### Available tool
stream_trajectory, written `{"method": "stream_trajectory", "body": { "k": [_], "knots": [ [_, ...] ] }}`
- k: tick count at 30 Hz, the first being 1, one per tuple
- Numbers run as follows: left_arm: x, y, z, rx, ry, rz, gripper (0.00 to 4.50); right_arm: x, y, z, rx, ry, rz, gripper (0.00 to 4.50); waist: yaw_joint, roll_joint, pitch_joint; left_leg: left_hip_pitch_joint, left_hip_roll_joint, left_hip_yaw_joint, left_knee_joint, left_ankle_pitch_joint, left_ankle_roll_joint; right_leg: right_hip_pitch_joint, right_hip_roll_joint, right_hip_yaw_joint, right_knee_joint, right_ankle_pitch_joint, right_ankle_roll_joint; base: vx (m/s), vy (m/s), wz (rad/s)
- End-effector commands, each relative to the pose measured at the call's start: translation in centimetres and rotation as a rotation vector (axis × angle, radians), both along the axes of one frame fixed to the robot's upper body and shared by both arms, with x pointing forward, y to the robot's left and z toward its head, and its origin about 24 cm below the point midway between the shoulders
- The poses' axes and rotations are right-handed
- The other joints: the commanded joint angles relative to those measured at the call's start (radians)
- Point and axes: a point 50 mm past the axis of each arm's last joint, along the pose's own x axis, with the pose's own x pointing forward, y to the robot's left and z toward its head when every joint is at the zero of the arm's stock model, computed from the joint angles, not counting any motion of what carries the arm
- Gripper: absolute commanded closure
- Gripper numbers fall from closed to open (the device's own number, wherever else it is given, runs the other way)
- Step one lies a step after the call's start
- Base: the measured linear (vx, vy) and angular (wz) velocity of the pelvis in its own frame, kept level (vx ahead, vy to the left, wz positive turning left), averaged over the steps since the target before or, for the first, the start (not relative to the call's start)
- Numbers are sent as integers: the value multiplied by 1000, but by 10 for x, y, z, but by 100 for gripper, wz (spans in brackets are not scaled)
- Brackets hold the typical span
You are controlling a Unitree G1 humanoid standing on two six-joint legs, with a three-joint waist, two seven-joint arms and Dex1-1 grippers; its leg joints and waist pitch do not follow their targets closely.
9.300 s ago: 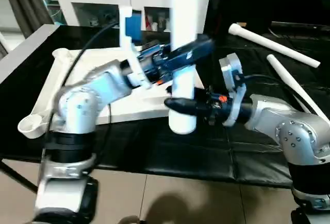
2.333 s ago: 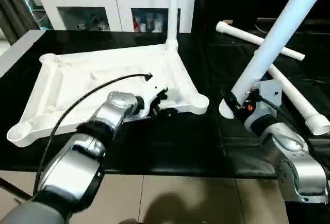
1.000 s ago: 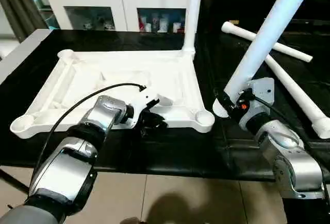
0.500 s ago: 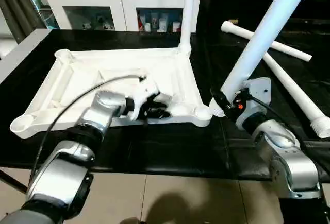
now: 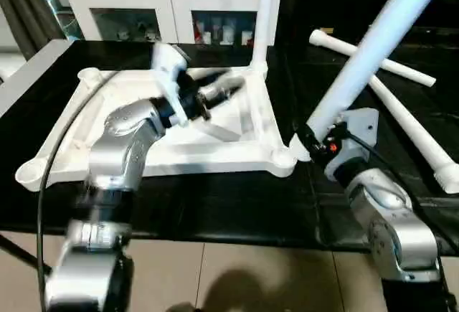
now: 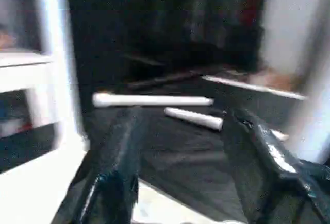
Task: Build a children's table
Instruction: Insert table leg to table base
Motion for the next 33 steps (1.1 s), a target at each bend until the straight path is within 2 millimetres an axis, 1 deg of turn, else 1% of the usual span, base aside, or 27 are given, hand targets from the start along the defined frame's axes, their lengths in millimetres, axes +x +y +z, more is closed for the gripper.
{"method": "stream_trajectory", "body": {
  "k": [1, 2, 3, 4, 5, 6, 7, 8, 9, 12, 14, 16, 17, 18, 20, 22, 23, 24, 25, 26, 27, 28, 29, 30, 31, 32, 33],
  "knots": [
    [-13, 6, -13, 30, 37, 105, 154, -4, 4, 7, 40, -27, 8, 259, -7, -21, -63, -1, 78, -29, -75, -80, 65, 50, -117, 75, -77, -214, -136, 0, 0, 0],
    [-17, 6, -19, 27, 60, 119, 142, -5, 5, 8, 52, -33, 15, 259, -10, -20, -61, 0, 77, -27, -75, -88, 66, 47, -115, 75, -81, -224, -133, 0, 0, 0],
    [-22, 7, -26, 50, 76, 134, 142, -6, 8, 8, 82, -39, 27, 259, -17, -22, -58, 2, 69, -25, -75, -114, 67, 42, -108, 73, -91, -273, -116, 0, 0, 0],
    [-29, 8, -33, 80, 78, 165, 135, -6, 7, 8, 63, -50, -4, 259, -18, -19, -61, 2, 70, -28, -77, -116, 61, 43, -108, 73, -91, -283, -105, 0, 0, 0],
    [-32, 9, -37, 98, 76, 182, 135, -6, 6, 8, 48, -56, -24, 259, -21, -20, -58, 1, 75, -31, -80, -115, 56, 40, -105, 74, -90, -263, -105, 0, 0, 0],
    [-39, 12, -44, 123, 93, 215, 135, -4, 1, 3, 30, -24, -100, 259, -21, -20, -57, 3, 76, -32, -81, -120, 51, 39, -105, 74, -90, -263, -104, 0, 0, 0],
    [-43, 14, -48, 133, 111, 237, 135, -3, -3, -1, 19, 11, -160, 259, -23, -26, -56, 4, 77, -31, -82, -123, 45, 39, -105, 75, -89, -259, -106, 0, 0, 0],
    [-46, 16, -50, 146, 108, 258, 135, -4, -5, -5, 30, 46, -181, 259, -26, -27, -51, 4, 76, -30, -86, -135, 37, 37, -104, 75, -90, -270, -111, 0, 0, 0],
    [-51, 19, -52, 143, 99, 290, 135, -6, -7, -8, 17, 54, -186, 259, -26, -24, -53, 9, 74, -29, -83, -149, 31, 37, -105, 77, -91, -282, -106, 0, 0, 0],
    [-58, 27, -51, 112, 93, 362, 135, -14, -6, -11, 56, 81, -177, 259, -25, -19, -51, 7, 74, -31, -84, -169, 23, 40, -106, 79, -93, -280, -91, 0, 0, 0],
    [-59, 31, -49, 113, 103, 411, 135, -17, -3, -13, 39, 99, -137, 259, -26, -21, -52, 5, 75, -33, -86, -165, 25, 41, -104, 77, -91, -254, -92, 0, 0, 0],
    [-60, 32, -48, 110, 103, 425, 135, -20, 2, -10, 27, 65, -93, 259, -27, -23, -49, 4, 72, -32, -85, -175, 28, 42, -105, 77, -94, -263, -91, 0, 0, 0],
    [-60, 33, -48, 113, 97, 431, 135, -20, 3, -8, 1, 42, -91, 259, -29, -23, -48, 4, 69, -31, -84, -181, 29, 41, -105, 77, -97, -290, -85, 0, 0, 0],
    [-60, 34, -48, 114, 102, 455, 135, -18, 4, -9, -110, 22, -126, 259, -30, -24, -47, 3, 70, -32, -84, -182, 22, 39, -105, 76, -99, -315, -77, 0, 0, 0],
    [-60, 35, -47, 120, 100, 465, 135, -18, 5, -8, -153, 4, -134, 259, -35, -24, -47, 5, 69, -33, -84, -180, 15, 39, -102, 76, -98, -319, -70, 0, 0, 0],
    [-61, 37, -48, 134, 102, 486, 135, -18, 9, -7, -162, -3, -80, 259, -42, -26, -43, 16, 66, -32, -86, -262, 8, 42, -102, 74, -104, -414, -52, 0, 0, 0],
    [-61, 38, -48, 133, 104, 494, 135, -19, 10, -6, -137, 0, -62, 259, -45, -24, -38, 30, 63, -33, -89, -352, 2, 39, -101, 70, -115, -539, -26, 0, 0, 0],
    [-61, 38, -49, 132, 107, 499, 135, -19, 9, -5, -119, 4, -71, 259, -50, -24, -32, 44, 58, -35, -88, -427, -2, 37, -97, 62, -130, -650, 2, 0, 0, 0],
    [-62, 38, -49, 131, 111, 504, 135, -19, 8, -5, -109, 7, -82, 259, -54, -28, -32, 56, 53, -34, -88, -457, 4, 44, -93, 55, -144, -705, 19, 0, 0, 0],
    [-62, 38, -50, 131, 113, 506, 135, -19, 7, -4, -104, 9, -87, 259, -55, -25, -30, 65, 52, -33, -88, -473, 8, 44, -90, 50, -149, -721, 20, 0, 0, 0],
    [-63, 38, -51, 127, 120, 509, 135, -18, 4, -3, -79, -2, -110, 259, -59, -24, -24, 84, 53, -34, -95, -513, 18, 50, -82, 38, -160, -730, 19, 0, 0, 0],
    [-63, 38, -51, 126, 121, 509, 135, -17, 4, -2, -78, -3, -111, 259, -59, -24, -24, 84, 53, -34, -95, -513, 18, 50, -82, 38, -160, -730, 19, 0, 0, 0],
    [-63, 38, -51, 121, 126, 510, 135, -16, 2, -2, -76, -11, -115, 259, -64, -27, -24, 92, 56, -38, -99, -528, 16, 54, -80, 33, -160, -713, 11, 0, 0, 0],
    [-63, 38, -51, 128, 124, 504, 135, -14, 2, -2, -77, -10, -116, 259, -67, -26, -24, 95, 60, -41, -105, -540, 12, 58, -80, 37, -154, -686, -3, 0, 0, 0],
    [-63, 37, -51, 133, 122, 500, 135, -13, 1, -2, -76, -8, -115, 259, -70, -27, -32, 98, 62, -39, -108, -519, 14, 67, -84, 47, -145, -620, -38, 57, 15, 0],
    [-62, 37, -50, 142, 119, 491, 135, -12, 1, -1, -67, -4, -105, 259, -71, -30, -35, 90, 61, -38, -111, -494, 21, 76, -84, 51, -138, -582, -58, 72, 13, 1],
    [-62, 37, -50, 148, 117, 486, 135, -11, 0, -1, -74, -3, -100, 259, -72, -32, -44, 66, 56, -33, -112, -413, 41, 100, -87, 60, -127, -502, -94, 72, 13, 1]
  ]
}}
